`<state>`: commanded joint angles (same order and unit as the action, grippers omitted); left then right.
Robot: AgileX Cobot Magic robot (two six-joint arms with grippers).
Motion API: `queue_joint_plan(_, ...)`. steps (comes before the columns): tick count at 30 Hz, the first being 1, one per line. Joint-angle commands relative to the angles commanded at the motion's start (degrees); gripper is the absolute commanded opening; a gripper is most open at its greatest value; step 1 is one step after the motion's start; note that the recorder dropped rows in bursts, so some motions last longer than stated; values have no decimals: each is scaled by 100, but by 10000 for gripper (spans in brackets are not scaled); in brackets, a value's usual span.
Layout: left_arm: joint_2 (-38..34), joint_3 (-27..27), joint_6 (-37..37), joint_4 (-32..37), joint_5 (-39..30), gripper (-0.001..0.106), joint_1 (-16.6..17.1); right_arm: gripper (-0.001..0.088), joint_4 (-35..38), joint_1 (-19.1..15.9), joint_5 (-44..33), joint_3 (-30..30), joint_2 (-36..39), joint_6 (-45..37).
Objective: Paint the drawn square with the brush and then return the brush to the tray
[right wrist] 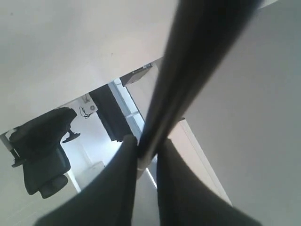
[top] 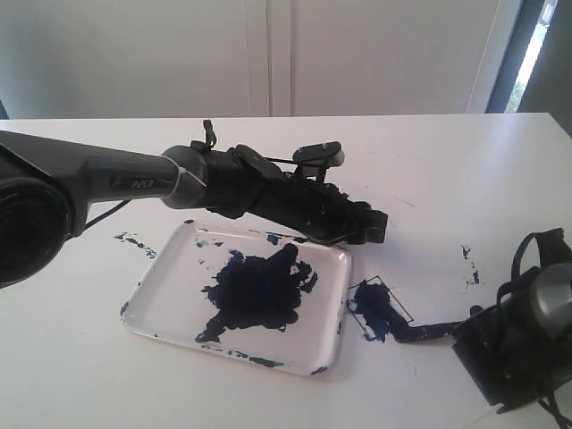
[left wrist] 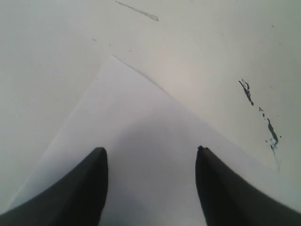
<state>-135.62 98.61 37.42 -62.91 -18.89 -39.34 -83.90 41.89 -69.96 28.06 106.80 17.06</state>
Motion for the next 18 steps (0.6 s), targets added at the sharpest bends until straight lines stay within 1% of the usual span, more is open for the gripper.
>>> queue_joint_plan(3,0,0,0,0,-26,605,0,0,-10,0,0,159,-9,150)
queue_joint_plan(6,-14,0,25,0,-43,605,0,0,75,0,0,448,-9,381)
queue_joint_plan(9,-89,0,22,0,-141,605,0,0,163,0,0,690,-9,364)
queue_joint_plan(13,-212,0,22,0,-208,605,0,0,75,0,0,754,-9,121)
queue_joint_plan(18,-212,0,22,0,-208,605,0,0,32,-218,0,754,-9,117)
